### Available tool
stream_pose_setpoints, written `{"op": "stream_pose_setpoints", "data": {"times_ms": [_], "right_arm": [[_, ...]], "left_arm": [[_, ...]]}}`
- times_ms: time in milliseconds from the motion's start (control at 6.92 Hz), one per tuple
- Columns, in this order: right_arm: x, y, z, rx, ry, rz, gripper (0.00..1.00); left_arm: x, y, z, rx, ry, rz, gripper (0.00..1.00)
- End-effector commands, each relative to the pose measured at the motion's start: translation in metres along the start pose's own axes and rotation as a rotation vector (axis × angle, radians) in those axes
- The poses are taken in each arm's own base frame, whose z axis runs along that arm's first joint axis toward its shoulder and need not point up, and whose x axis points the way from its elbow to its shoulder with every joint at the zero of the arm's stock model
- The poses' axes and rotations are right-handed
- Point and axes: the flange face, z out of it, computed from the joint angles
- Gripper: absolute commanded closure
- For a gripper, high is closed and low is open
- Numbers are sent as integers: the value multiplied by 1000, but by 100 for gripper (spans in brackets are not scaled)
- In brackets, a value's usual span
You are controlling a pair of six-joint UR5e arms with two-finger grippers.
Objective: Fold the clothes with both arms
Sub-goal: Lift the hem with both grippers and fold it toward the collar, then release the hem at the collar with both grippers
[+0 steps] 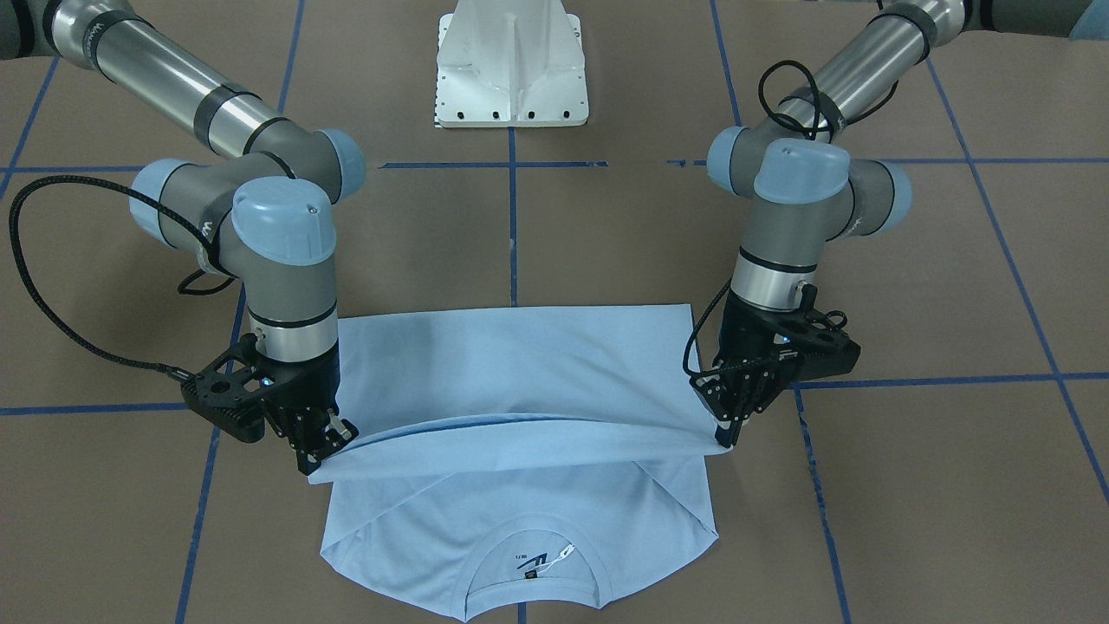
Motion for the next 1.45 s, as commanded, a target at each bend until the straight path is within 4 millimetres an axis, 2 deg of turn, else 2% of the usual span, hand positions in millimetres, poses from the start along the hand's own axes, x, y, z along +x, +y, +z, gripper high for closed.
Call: {"op": "stream_pose_setpoints", "data": {"times_ms": [0, 145, 289, 578, 723, 867, 1012, 1156, 1301], "right_arm": [[-21, -13, 25, 7, -13, 11, 100], [-20, -13, 35, 6, 10, 8, 100], [-20, -12, 37, 6, 12, 5, 100], [-20, -11, 41, 5, 21, 4, 100], [-27, -11, 36, 3, 10, 4, 90], [-26, -11, 38, 5, 15, 4, 66], [-28, -12, 33, 6, 4, 11, 61], [-16, -12, 23, -4, -17, 9, 54], [29, 15, -1, -101, -55, -8, 53]], "left_arm": [[4, -10, 29, 38, -3, 11, 100], [-5, -11, 37, 50, -26, 38, 100], [-9, -13, 47, 73, -50, 44, 100], [-5, -13, 57, 71, -57, 98, 83], [-10, -12, 61, 69, -64, 98, 58], [-13, -15, 62, 77, -47, 94, 48], [-12, -17, 60, 82, -33, 89, 46], [-12, -18, 59, 83, -30, 83, 46], [-13, -18, 57, 84, -19, 81, 46]]}}
